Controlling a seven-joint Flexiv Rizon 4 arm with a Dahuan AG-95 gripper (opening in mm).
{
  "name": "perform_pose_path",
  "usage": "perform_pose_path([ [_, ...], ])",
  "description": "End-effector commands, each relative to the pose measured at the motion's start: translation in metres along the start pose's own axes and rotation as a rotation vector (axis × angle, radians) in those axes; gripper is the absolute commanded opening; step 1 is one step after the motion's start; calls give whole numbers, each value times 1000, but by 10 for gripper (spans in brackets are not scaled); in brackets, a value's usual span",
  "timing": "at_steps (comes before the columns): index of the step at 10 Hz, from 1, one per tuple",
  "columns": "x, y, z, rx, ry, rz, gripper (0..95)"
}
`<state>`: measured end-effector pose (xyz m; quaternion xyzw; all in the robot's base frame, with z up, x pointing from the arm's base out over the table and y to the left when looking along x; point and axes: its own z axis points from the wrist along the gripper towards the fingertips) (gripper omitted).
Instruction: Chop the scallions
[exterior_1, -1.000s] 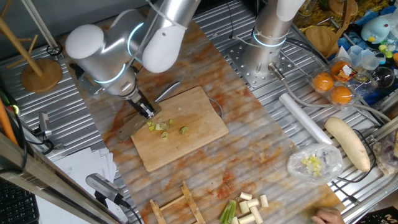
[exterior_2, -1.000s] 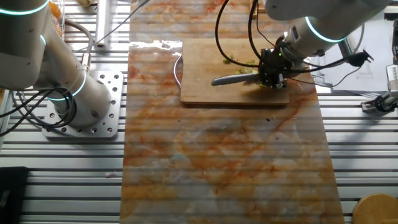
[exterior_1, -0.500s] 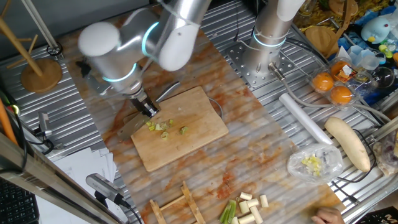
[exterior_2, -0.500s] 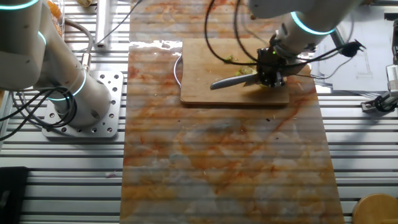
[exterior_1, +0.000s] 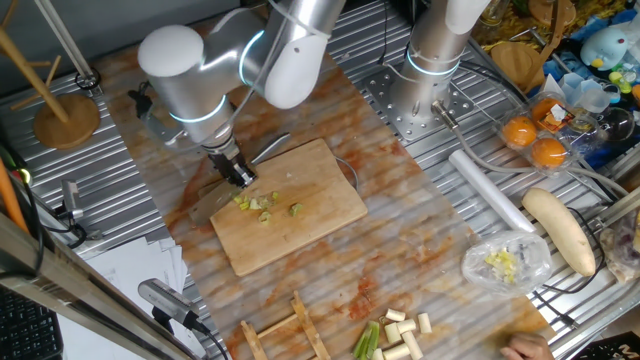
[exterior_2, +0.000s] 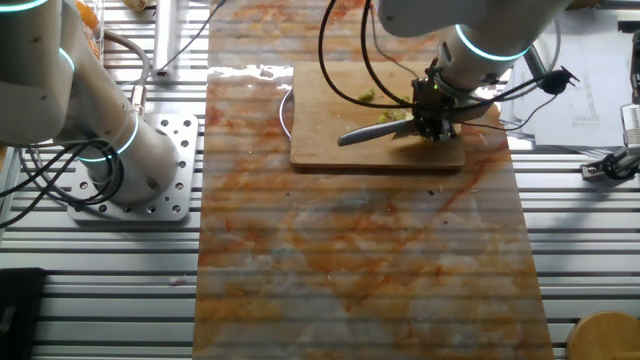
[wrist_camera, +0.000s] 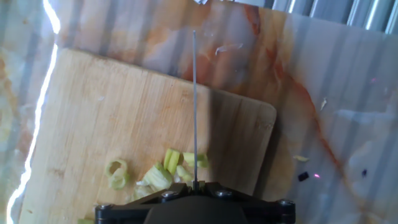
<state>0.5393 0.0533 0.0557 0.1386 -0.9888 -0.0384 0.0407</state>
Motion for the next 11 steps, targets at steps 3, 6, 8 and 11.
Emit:
perform_pose_path([
  [3,6,16,-39,0,35,-57,0],
  [6,14,29,-38,55,23,-192,0],
  [8,22,32,-24,80,16,-295,0],
  [11,26,30,-2,77,-17,-319,0],
])
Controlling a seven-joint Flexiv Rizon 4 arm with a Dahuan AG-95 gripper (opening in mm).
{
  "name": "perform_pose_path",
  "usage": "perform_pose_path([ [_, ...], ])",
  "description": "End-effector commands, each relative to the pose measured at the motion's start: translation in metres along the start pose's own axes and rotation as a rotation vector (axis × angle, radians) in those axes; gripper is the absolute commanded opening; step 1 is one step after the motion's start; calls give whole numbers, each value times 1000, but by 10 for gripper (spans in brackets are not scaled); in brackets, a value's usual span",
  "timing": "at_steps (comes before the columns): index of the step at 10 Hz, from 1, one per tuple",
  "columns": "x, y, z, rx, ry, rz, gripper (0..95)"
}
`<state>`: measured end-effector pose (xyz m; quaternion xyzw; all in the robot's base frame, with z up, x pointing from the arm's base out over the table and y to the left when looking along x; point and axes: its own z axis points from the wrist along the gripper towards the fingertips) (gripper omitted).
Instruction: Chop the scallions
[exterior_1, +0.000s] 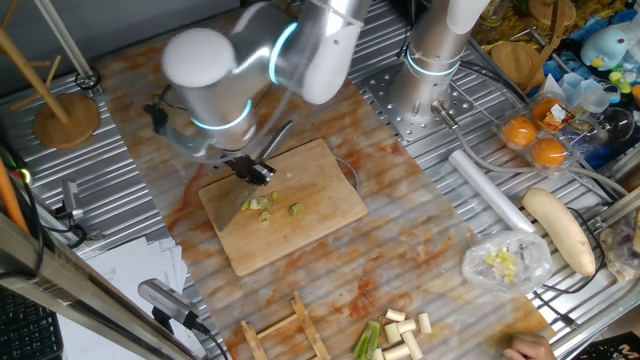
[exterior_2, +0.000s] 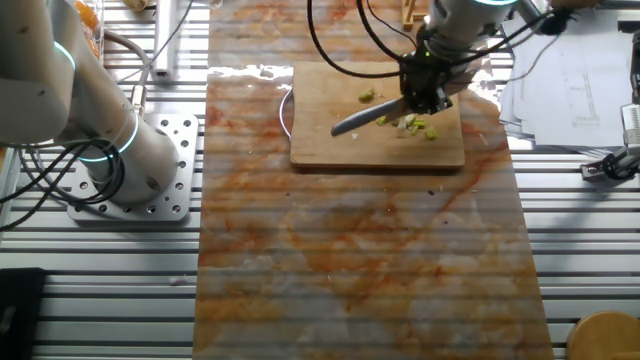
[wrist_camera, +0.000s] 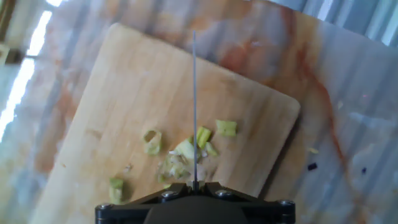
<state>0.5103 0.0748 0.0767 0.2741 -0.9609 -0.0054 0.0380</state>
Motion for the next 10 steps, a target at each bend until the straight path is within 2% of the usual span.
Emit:
perform_pose_path([
  [1,0,1,23,8,-40,-46,0],
  [3,-5,4,36,17,-52,-29,0],
  [4,-10,3,47,26,-66,-32,0],
  [5,-13,2,54,16,-61,-32,0],
  [6,-13,2,51,3,-48,-37,0],
  [7,-10,2,43,3,-28,-44,0],
  [9,-3,9,3,-9,1,-41,0],
  [10,0,15,-14,16,14,-45,0],
])
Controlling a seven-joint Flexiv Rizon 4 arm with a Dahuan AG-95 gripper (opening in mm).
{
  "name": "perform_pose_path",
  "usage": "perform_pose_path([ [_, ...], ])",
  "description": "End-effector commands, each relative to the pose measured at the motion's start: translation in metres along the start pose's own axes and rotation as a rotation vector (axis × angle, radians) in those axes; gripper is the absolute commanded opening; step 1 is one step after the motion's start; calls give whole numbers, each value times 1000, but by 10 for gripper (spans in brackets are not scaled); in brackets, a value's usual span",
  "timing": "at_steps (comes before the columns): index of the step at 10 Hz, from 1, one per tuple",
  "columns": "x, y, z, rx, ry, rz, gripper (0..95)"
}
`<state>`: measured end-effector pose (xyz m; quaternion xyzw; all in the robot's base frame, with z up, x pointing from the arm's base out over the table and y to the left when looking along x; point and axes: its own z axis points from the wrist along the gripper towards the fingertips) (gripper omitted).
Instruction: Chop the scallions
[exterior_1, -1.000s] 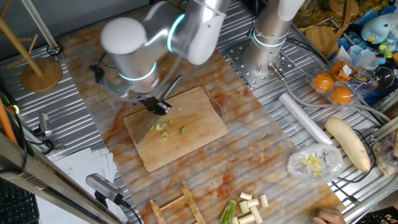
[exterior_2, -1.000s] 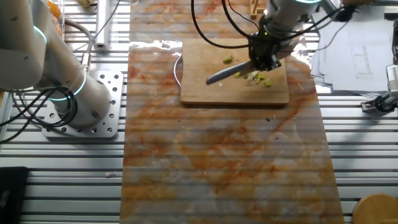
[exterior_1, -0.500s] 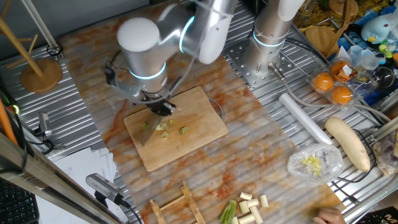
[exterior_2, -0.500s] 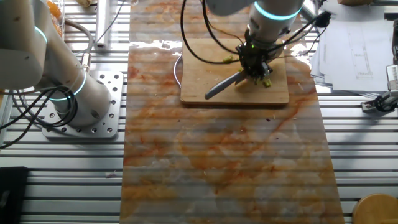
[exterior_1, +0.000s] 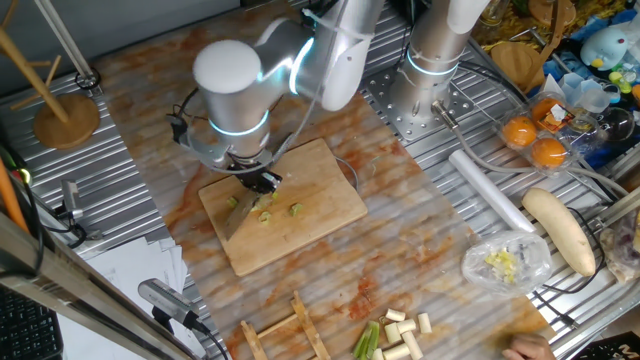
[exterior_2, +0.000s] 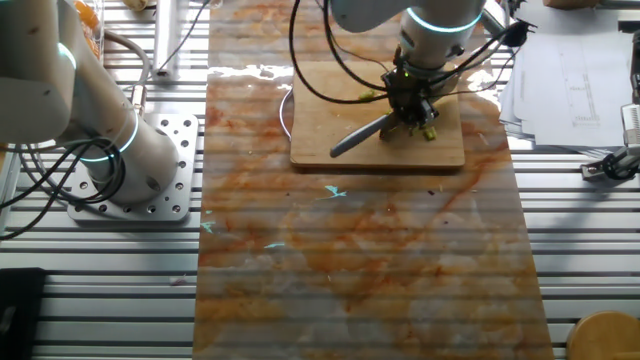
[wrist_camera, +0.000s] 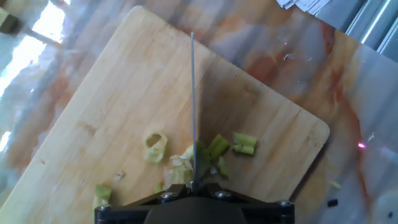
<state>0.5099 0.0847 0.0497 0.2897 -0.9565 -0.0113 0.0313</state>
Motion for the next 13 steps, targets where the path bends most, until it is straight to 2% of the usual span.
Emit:
perform_pose_path([
  [1,8,11,-45,25,27,-7,0],
  [3,9,11,-44,25,25,-7,0],
  [5,6,7,-33,39,21,-12,0],
  [7,0,2,-9,50,-7,-5,0],
  [9,-17,1,27,62,-43,-1,0],
  [10,-18,2,32,73,-37,2,0],
  [11,-16,1,19,88,-19,-27,0],
  [12,-14,1,9,121,8,-55,0],
  [13,-8,2,-19,113,23,-64,0],
])
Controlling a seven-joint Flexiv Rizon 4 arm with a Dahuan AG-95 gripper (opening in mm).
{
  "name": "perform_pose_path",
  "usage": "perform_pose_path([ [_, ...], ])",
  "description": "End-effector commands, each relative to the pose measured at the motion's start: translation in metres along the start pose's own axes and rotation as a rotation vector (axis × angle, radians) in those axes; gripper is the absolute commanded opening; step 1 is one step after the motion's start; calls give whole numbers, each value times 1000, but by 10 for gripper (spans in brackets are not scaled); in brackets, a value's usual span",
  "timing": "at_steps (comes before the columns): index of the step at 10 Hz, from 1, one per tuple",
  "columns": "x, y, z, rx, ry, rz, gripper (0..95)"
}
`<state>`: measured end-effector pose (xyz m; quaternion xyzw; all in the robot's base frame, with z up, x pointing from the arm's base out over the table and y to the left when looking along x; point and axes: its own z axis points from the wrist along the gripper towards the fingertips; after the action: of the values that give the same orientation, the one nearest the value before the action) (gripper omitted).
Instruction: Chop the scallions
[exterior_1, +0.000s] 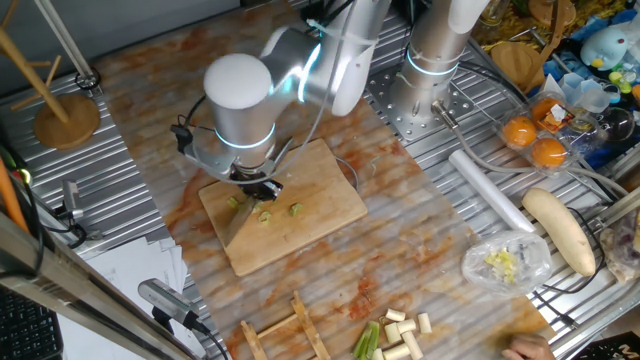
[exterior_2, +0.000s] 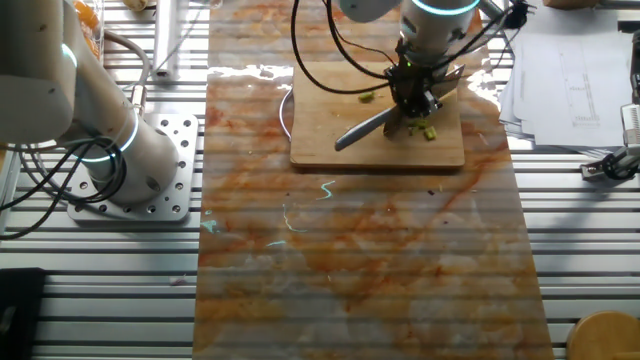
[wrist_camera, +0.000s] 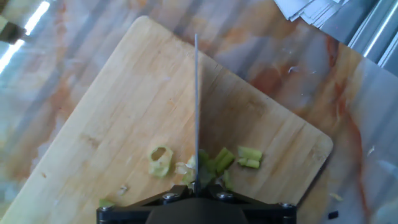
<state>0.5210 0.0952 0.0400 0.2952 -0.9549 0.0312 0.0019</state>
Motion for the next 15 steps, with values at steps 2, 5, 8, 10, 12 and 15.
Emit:
perform_pose_path([
  [2,15,2,-65,5,42,-66,0],
  [5,19,6,-68,-14,27,-70,0],
  [8,20,7,-61,-7,32,-85,0],
  [10,20,6,-51,0,22,-83,0],
  [12,16,5,-38,20,21,-71,0],
  [15,10,3,-18,56,11,-63,0],
])
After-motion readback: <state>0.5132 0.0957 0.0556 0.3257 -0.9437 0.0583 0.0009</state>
